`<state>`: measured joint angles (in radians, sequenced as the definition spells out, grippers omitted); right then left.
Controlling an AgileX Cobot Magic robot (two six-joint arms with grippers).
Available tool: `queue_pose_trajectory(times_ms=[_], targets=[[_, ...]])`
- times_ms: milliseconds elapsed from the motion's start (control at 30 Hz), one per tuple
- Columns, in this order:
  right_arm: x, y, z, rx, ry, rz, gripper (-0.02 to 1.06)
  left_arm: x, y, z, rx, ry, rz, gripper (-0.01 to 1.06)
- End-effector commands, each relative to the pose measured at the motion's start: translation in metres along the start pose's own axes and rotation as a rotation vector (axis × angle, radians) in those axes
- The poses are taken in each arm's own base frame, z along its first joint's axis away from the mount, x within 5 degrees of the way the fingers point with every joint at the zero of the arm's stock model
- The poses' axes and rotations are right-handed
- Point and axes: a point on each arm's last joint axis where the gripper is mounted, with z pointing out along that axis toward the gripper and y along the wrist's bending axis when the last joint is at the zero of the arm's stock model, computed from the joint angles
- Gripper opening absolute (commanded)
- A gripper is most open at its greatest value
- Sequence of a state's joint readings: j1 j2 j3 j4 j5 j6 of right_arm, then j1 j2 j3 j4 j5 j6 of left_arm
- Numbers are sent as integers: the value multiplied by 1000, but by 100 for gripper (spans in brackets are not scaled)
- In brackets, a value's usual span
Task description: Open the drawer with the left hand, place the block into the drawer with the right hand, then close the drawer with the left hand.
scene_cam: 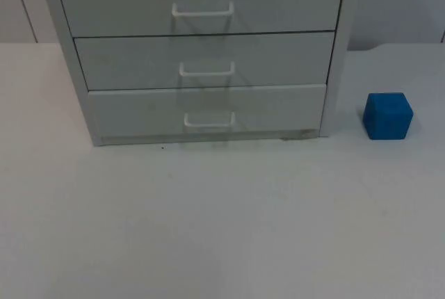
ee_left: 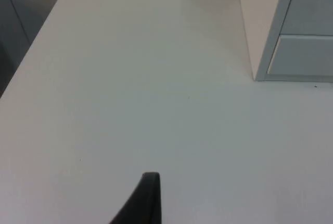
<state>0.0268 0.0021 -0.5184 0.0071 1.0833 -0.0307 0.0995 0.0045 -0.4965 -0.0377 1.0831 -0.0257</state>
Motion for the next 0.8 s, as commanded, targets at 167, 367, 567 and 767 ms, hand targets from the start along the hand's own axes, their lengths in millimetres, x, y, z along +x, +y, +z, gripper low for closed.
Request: queue_pose_trajectory(times_ms=[167, 367, 567, 767], targets=[[-27, -1, 3, 12, -22, -23, 105, -3, 0, 3, 3, 7, -3, 105], [-62, -2, 32, 5, 0, -17, 105, -26, -1, 18, 6, 55, -11, 105], [-82, -3, 65, 3, 73, -16, 105, -50, -3, 38, 22, 51, -32, 105], [-86, -4, 95, -1, 175, -15, 105, -68, -3, 58, 16, 109, -37, 105]])
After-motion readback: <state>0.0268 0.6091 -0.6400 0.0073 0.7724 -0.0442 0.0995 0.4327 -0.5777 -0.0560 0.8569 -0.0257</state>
